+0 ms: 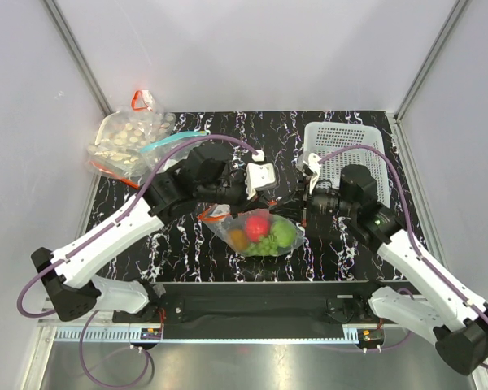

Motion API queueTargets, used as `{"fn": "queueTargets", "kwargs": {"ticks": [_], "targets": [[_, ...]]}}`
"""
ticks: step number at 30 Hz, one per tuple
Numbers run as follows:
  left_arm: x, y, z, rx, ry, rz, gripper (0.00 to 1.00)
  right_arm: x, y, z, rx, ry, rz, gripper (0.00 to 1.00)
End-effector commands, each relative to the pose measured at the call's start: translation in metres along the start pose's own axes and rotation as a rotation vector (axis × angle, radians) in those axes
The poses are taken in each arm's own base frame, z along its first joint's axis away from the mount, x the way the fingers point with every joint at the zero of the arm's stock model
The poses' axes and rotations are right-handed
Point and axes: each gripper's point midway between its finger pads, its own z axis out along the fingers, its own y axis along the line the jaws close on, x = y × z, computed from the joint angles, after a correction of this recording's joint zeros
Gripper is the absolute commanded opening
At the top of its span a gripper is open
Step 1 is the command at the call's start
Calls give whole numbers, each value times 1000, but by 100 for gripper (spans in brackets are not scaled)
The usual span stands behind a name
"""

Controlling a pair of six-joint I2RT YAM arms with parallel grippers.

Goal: Place the food in the zip-top bag and seal the zipper
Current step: Zip the zipper food storage bag at the center of the board.

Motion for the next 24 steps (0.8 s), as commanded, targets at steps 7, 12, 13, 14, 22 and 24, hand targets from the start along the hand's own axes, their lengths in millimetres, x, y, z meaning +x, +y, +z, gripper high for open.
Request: {"fn": "queueTargets", "kwargs": {"ticks": [7, 12, 13, 14, 22, 24], "targets": [[30, 13, -24, -153, 55, -67, 0, -53, -29, -22, 281, -236, -41, 0], [62, 28, -40, -272, 146, -177, 0, -67, -65, -39, 504, -336, 13, 0], [69, 30, -44, -299, 168, -191, 0, -68, -70, -42, 533, -348, 33, 0], [76, 27, -46, -301, 191, -215, 0, -69, -80, -49, 595, -366, 47, 0], [112, 16, -63, -352, 278, -284, 0, -77, -116, -89, 854, -497, 152, 0], [121, 13, -64, -359, 298, -305, 0, -79, -121, -95, 893, -517, 164, 0]]}}
